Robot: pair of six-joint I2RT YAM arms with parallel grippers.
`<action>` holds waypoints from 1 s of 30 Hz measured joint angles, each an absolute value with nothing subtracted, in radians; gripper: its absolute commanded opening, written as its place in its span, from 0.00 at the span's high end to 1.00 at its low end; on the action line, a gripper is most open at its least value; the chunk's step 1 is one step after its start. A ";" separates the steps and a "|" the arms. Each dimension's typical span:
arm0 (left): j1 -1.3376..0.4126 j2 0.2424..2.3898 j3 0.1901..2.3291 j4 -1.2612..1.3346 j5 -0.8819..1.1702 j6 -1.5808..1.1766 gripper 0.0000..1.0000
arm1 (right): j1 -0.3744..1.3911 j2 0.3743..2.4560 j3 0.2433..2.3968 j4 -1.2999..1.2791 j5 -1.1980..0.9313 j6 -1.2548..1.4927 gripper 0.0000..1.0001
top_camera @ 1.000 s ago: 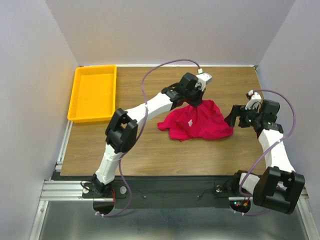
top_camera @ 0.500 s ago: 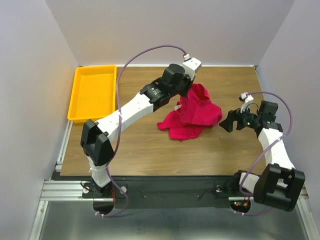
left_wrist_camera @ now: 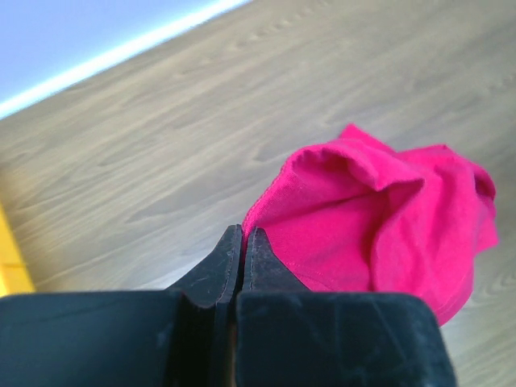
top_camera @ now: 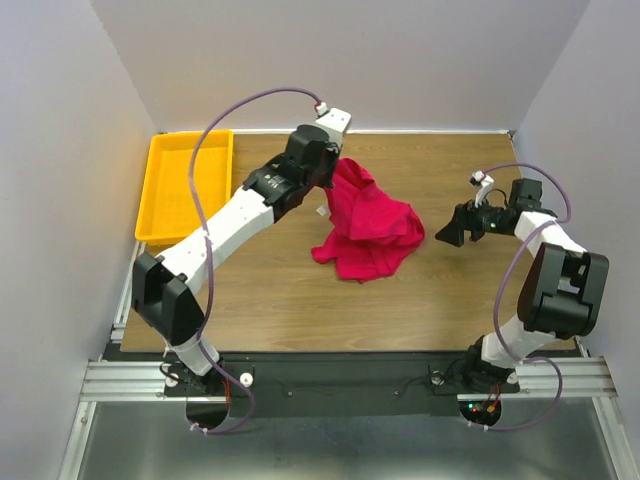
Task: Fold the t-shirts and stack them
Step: Flatten the tshirt out
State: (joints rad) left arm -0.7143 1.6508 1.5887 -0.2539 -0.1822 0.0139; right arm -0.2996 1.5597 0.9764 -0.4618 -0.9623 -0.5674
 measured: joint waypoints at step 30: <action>-0.626 1.524 1.520 -0.254 -0.126 -0.006 1.00 | 0.058 2.013 1.407 -0.376 -0.846 -0.234 0.68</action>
